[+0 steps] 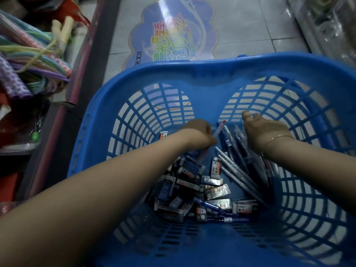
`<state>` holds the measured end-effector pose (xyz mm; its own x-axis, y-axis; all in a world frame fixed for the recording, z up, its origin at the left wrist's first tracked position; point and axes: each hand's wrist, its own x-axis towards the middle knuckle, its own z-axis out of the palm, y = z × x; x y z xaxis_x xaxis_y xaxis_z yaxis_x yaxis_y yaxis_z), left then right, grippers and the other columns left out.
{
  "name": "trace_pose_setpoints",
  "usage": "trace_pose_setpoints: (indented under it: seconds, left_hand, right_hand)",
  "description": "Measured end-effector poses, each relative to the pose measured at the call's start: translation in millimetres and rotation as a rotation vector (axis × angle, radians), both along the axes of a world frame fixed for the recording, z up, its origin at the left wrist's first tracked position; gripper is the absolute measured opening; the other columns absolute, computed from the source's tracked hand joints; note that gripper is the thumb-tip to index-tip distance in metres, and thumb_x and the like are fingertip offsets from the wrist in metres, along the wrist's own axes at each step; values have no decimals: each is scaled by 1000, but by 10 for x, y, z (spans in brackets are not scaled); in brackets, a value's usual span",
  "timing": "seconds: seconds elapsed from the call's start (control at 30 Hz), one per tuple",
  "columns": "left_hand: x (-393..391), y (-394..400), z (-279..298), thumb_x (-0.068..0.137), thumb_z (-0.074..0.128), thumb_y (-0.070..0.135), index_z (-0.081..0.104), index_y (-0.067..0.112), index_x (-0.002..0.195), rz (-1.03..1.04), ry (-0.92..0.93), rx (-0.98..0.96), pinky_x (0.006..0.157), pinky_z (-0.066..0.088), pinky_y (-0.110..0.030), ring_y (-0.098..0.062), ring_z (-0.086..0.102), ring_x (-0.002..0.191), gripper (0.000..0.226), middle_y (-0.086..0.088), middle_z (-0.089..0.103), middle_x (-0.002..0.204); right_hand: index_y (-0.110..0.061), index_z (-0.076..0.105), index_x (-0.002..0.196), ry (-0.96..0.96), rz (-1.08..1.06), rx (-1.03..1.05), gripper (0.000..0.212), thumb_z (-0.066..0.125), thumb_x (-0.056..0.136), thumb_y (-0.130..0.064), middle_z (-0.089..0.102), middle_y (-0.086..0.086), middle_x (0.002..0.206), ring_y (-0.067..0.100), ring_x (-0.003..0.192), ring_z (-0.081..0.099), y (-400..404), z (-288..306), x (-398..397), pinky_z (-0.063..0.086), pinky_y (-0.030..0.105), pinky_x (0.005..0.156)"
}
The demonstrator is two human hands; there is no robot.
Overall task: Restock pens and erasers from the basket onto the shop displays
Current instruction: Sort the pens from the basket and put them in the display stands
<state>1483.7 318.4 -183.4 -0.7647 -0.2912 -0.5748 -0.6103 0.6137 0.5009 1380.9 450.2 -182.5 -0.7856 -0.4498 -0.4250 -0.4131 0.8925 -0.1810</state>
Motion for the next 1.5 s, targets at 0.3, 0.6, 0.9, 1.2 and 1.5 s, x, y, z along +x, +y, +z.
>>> trace_pose_setpoints:
  seconds: [0.3, 0.6, 0.9, 1.2, 1.5]
  left_hand:
    - [135, 162, 159, 84, 72, 16, 68, 11, 101, 165, 39, 380, 75, 53, -23, -15, 63, 81, 18, -9, 69, 95]
    - [410, -517, 51, 91, 52, 4, 47, 8, 131, -439, -571, -591, 72, 46, -31, -24, 54, 93, 41, -9, 53, 114]
    - [369, -507, -35, 88, 65, 26, 30, 8, 141, -325, -503, -314, 87, 51, -34, -26, 56, 104, 66, -8, 50, 128]
    - [392, -498, -208, 90, 60, 18, 50, 3, 125, -143, -389, -303, 72, 43, -21, -18, 58, 96, 39, -5, 55, 107]
    - [324, -534, -87, 91, 58, 15, 53, 10, 113, -142, -351, -308, 80, 44, -26, -17, 49, 89, 23, -4, 53, 106]
  right_hand:
    - [1, 63, 107, -323, -91, -174, 26, 53, 95, -20, 64, 20, 100, 35, 93, 62, -194, 223, 97, 53, 44, 84]
    - [-19, 38, 135, 313, 612, 567, 50, 57, 89, -24, 61, -1, 114, 15, 97, 62, 124, -27, -272, 50, 25, 75]
    - [-18, 36, 129, -162, 628, 50, 49, 57, 89, -38, 44, 8, 134, 29, 116, 52, -409, -219, 473, 43, 37, 92]
    - [-10, 32, 132, -322, 372, 11, 79, 72, 73, -43, 44, 21, 132, 35, 116, 51, -783, -641, 796, 42, 32, 80]
    - [-11, 19, 141, -271, 177, -40, 82, 70, 81, -34, 20, 22, 146, 41, 122, 45, -616, -481, 595, 43, 45, 93]
